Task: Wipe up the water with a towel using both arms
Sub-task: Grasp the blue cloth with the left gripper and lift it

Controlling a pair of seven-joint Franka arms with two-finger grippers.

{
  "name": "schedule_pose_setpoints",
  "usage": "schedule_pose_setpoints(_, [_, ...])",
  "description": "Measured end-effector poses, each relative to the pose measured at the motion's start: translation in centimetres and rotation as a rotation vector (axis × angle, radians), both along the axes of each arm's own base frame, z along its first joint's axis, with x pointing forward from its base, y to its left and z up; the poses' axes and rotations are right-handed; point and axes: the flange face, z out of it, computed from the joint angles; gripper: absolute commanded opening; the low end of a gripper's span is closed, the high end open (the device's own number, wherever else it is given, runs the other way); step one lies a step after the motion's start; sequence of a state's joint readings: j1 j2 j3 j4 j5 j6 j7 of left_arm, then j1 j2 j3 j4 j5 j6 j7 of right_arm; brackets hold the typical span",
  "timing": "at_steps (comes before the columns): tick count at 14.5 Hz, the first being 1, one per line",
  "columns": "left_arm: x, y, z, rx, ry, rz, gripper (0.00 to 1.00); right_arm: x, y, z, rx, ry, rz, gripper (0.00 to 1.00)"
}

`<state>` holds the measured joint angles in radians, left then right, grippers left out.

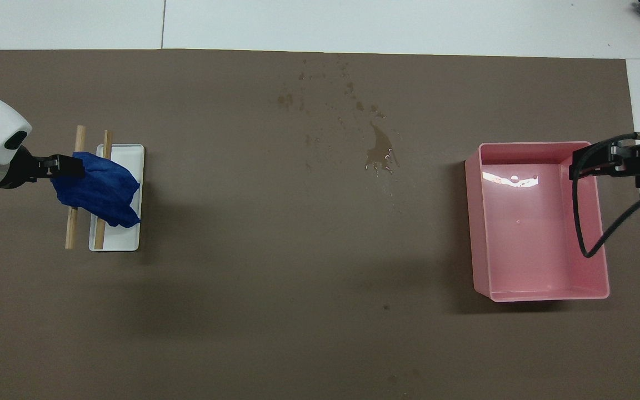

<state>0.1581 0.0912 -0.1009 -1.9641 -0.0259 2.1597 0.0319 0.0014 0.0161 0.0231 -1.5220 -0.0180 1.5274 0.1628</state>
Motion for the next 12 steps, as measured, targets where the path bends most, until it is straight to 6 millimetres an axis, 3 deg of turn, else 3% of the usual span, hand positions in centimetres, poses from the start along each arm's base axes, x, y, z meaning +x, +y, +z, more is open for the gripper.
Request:
schedule_pose_setpoints(1, [0.0,-0.2,-0.2,0.000,-0.006,0.004,0.76,0.0,0.0,0.0,0.000,0.002,0.000,1.00])
schedule_pose_setpoints(2, [0.0,-0.3,-0.3,0.000,-0.015,0.007,0.46,0.0,0.0,-0.1,0.000,0.004,0.000,1.00])
schedule_pose_setpoints(3, [0.0,-0.3,-0.4,0.000,-0.021,0.009,0.00,-0.1,0.1,-0.1,0.000,0.006,0.001,1.00])
schedule_pose_setpoints(12, [0.1,-0.6,0.7,-0.037,-0.016,0.036,0.00,-0.1,0.5,-0.2,0.000,0.010,0.009,1.00])
